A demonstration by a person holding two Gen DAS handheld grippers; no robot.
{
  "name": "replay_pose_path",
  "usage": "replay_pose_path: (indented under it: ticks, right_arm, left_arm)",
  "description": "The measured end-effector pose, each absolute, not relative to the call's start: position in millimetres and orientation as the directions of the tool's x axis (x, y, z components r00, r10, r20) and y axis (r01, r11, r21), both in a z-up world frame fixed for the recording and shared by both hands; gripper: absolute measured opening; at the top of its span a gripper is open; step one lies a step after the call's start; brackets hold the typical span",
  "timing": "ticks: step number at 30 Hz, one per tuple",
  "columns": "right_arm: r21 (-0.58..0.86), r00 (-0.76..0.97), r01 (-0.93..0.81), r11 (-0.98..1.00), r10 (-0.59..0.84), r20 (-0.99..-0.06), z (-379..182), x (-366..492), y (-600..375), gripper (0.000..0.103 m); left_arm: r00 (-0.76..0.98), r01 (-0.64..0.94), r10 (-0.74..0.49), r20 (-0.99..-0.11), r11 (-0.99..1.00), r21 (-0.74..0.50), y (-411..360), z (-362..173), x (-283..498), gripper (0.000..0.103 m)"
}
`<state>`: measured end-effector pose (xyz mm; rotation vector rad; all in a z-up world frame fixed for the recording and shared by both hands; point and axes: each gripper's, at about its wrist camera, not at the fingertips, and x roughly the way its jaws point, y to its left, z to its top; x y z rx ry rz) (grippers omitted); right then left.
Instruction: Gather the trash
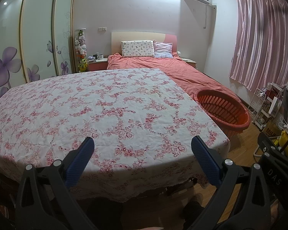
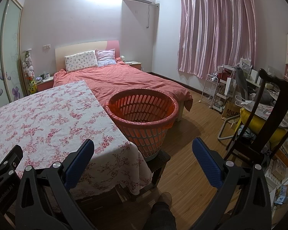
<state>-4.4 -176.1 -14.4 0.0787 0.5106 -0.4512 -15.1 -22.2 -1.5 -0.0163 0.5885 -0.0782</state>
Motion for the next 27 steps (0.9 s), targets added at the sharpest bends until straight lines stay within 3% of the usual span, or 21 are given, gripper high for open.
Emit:
replay_pose_path:
  ticks: [27]
  right_arm:
    - [-0.034, 0.777, 0.437, 0.899, -0.396, -0.489, -14.3, -5.6, -177.7, 0.101]
  left_arm:
    - [0.829, 0.068, -0.077, -0.554, 0.997, -0.038, -22.1, -1.3, -15.2, 0.099]
